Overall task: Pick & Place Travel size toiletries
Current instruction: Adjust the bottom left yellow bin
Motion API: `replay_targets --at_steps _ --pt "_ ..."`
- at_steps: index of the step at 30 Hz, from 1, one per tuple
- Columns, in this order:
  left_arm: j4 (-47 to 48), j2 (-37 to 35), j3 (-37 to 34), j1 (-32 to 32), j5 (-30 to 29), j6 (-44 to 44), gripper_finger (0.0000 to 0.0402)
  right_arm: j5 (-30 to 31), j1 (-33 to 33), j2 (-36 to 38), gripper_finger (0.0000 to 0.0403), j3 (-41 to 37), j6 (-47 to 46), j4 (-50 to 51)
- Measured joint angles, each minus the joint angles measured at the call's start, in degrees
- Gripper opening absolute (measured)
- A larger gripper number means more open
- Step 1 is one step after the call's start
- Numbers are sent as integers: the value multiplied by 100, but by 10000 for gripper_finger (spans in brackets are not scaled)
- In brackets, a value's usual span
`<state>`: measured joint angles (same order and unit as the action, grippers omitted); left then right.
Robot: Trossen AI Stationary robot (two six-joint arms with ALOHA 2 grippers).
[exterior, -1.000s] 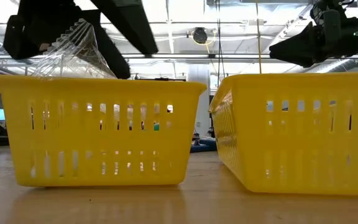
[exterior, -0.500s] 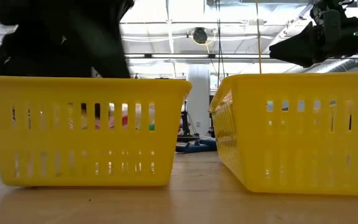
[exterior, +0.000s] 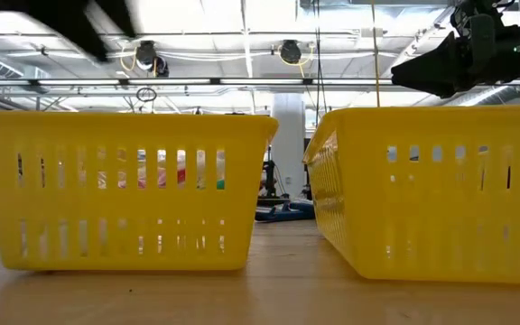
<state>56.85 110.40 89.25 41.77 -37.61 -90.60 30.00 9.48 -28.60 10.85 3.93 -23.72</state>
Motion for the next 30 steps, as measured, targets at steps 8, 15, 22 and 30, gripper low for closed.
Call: replay_targets --at_steps 8,15,22,30 --pt "1632 23 -547 436 862 -3237 147 0 0 -2 192 0 17 -5" --pt "474 30 -1538 80 896 -2676 147 -2 2 0 192 0 -1 -5" --pt "-783 25 -1913 -491 910 -1493 147 -2 2 0 192 0 -13 -5" --pt "-2278 23 -1941 -894 909 10 147 -2 0 0 192 0 -9 -2"
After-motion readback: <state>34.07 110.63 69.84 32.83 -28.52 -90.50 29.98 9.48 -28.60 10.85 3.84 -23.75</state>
